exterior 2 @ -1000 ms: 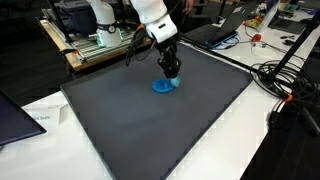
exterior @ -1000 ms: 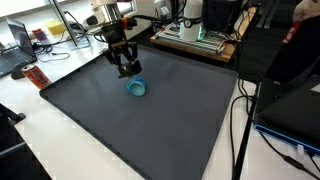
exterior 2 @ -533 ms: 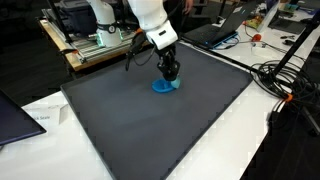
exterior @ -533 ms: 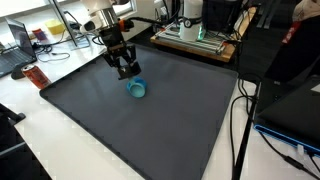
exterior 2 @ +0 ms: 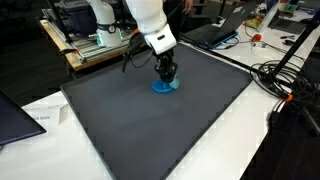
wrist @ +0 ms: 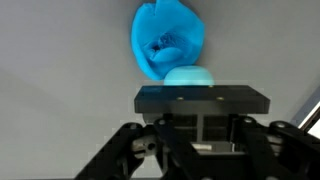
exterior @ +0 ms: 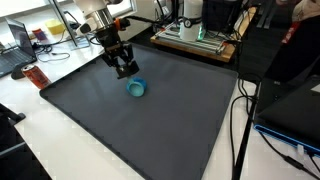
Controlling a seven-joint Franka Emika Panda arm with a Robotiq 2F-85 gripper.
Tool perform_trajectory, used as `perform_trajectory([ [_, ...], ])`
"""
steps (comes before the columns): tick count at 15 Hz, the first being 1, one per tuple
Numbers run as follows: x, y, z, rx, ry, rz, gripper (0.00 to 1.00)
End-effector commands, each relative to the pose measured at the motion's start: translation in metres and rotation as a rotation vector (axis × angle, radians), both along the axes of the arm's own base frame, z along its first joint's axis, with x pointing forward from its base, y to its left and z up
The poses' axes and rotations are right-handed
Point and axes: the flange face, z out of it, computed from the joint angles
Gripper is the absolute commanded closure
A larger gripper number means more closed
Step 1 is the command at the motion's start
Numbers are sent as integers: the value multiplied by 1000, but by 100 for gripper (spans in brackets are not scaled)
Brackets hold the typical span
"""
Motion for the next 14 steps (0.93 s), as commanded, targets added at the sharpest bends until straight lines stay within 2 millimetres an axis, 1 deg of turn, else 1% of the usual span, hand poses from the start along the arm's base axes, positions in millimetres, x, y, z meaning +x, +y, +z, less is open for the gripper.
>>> perform_trajectory([
  [1, -3, -21, -40, -53, 79, 34, 77],
  [4, 0, -24, -52, -45, 102, 53, 77],
  [10, 0, -43, -68, 11, 180, 79, 77],
  [14, 4, -51, -80, 48, 207, 106, 77],
])
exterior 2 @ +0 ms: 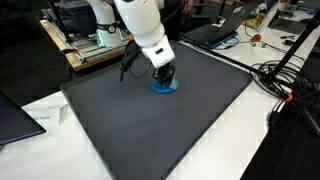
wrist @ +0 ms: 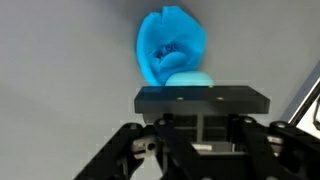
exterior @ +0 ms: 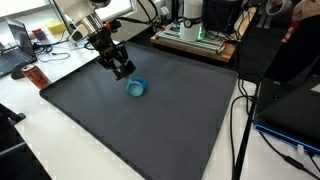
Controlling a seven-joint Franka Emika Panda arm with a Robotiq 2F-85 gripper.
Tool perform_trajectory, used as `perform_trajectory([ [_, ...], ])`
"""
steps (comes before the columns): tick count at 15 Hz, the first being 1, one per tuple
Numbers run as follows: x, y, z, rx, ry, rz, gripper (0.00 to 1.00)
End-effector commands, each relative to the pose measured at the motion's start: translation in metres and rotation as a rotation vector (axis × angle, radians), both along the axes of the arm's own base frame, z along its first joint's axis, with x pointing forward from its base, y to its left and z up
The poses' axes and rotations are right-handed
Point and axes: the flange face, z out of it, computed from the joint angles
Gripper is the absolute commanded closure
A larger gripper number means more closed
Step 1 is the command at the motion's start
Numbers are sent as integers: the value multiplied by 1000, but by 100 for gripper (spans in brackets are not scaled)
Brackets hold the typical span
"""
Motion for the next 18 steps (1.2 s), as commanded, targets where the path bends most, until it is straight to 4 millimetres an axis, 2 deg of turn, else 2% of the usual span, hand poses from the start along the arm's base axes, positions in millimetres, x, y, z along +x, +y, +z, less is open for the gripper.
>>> perform_trajectory([
  [1, -16, -24, -69, -25, 106, 77, 77],
  [18, -1, -40, -87, 46, 166, 140, 77],
])
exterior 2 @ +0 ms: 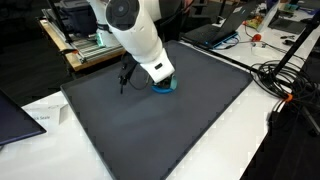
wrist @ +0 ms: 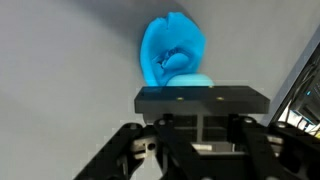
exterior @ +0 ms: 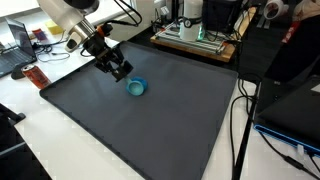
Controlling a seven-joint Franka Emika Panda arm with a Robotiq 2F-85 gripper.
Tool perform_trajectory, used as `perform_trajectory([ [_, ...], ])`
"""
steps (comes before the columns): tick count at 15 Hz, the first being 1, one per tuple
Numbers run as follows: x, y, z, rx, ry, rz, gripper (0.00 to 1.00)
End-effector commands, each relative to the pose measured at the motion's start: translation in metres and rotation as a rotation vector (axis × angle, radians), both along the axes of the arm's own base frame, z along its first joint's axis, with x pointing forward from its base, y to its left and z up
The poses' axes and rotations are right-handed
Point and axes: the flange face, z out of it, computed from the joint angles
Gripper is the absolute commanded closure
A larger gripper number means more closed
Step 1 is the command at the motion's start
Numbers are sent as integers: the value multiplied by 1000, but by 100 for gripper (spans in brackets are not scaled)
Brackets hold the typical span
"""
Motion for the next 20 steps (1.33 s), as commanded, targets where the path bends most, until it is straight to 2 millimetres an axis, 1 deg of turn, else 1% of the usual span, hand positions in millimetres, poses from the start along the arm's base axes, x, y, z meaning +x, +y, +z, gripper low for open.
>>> perform_trajectory([
  [1, -19, -16, -66, -55, 69, 64, 77],
  [5, -14, -7, -19, -85, -12, 45, 77],
  [8, -16, 3, 4, -118, -50, 41, 77],
  [12, -24, 20, 24, -148, -107, 31, 77],
  [15, -33, 30, 38, -164, -153, 2, 77],
  [20, -50, 36, 67, -170, -226, -35, 77],
])
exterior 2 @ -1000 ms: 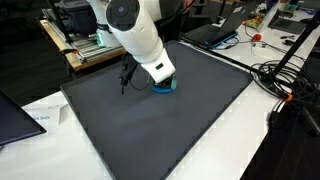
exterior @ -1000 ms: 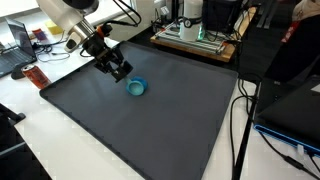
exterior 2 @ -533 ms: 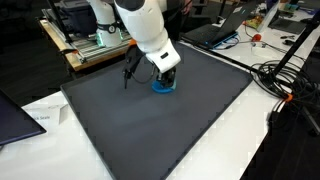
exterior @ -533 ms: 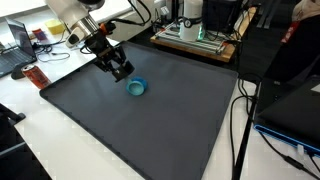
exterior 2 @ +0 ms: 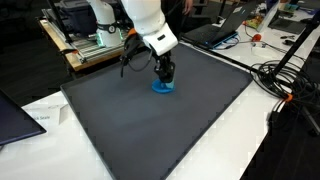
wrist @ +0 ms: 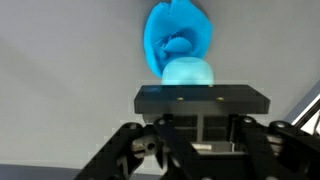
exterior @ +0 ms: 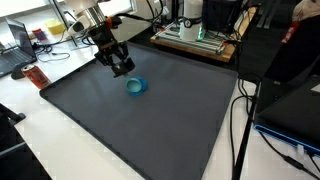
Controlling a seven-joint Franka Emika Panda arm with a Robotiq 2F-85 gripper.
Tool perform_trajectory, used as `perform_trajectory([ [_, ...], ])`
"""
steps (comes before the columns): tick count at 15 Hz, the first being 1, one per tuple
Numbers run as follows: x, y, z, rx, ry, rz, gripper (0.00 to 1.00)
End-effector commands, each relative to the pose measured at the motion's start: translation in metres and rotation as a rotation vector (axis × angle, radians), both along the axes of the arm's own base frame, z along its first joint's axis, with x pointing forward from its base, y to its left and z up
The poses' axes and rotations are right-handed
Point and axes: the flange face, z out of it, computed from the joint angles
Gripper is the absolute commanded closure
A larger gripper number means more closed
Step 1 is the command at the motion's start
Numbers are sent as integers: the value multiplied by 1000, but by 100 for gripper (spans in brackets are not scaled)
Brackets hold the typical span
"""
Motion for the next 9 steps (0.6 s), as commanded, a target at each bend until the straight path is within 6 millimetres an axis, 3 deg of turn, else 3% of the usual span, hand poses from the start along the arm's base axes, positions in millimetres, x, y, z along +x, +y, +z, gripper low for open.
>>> perform_trajectory([
  [1, -26, 1, 28, -13, -45, -26, 77],
  [9, -48, 14, 75, -141, -99, -242, 77],
])
